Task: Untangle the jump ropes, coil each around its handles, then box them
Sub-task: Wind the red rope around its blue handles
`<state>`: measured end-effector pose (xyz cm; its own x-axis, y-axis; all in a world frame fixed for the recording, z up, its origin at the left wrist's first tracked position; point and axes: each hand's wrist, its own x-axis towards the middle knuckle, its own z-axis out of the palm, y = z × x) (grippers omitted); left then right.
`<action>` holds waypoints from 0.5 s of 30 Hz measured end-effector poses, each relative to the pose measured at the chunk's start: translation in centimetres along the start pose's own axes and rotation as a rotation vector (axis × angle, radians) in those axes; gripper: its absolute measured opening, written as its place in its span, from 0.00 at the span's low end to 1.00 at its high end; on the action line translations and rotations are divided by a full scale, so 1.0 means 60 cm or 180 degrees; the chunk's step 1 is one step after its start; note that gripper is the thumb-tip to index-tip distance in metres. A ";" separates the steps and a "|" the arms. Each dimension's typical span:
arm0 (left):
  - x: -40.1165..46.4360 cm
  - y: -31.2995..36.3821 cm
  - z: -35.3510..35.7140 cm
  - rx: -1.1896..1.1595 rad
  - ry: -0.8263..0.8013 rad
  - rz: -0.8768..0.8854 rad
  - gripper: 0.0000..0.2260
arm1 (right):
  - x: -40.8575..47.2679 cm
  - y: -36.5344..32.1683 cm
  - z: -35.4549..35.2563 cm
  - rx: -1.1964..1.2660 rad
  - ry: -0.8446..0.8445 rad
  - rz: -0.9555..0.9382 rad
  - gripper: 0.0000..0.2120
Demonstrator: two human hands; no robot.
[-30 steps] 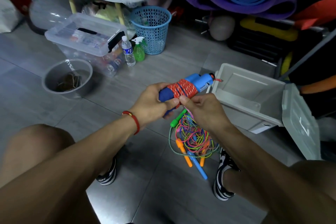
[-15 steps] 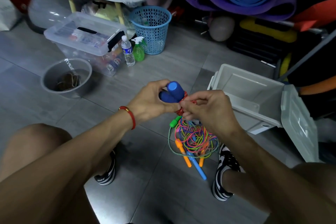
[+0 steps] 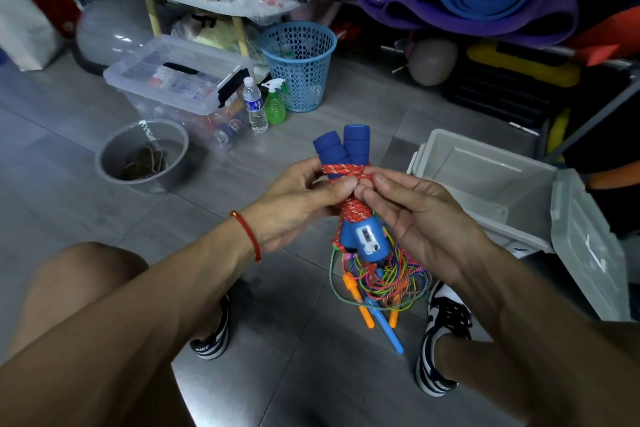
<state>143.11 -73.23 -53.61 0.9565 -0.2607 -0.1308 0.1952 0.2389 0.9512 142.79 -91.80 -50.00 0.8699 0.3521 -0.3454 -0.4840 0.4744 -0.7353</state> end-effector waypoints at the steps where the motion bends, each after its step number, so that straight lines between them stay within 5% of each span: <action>1: 0.001 -0.001 0.002 0.0001 0.0004 -0.0040 0.14 | 0.000 -0.001 -0.001 0.0019 -0.0056 -0.0022 0.14; 5: 0.006 -0.005 0.008 -0.0008 0.0190 -0.0074 0.12 | 0.000 0.001 -0.004 -0.0325 -0.0114 -0.0268 0.14; 11: 0.009 -0.014 0.018 0.0235 0.0489 0.0022 0.10 | 0.017 -0.001 -0.016 -0.2430 0.0653 -0.1519 0.04; 15: 0.012 -0.011 0.012 0.0372 0.0567 0.0102 0.15 | 0.023 0.004 -0.032 -0.3002 0.0495 -0.1496 0.05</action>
<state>143.50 -74.27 -54.13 0.9871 -0.0829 -0.1373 0.1474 0.1315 0.9803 144.05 -92.76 -51.78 0.9851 0.1576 0.0690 0.1149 -0.3043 -0.9456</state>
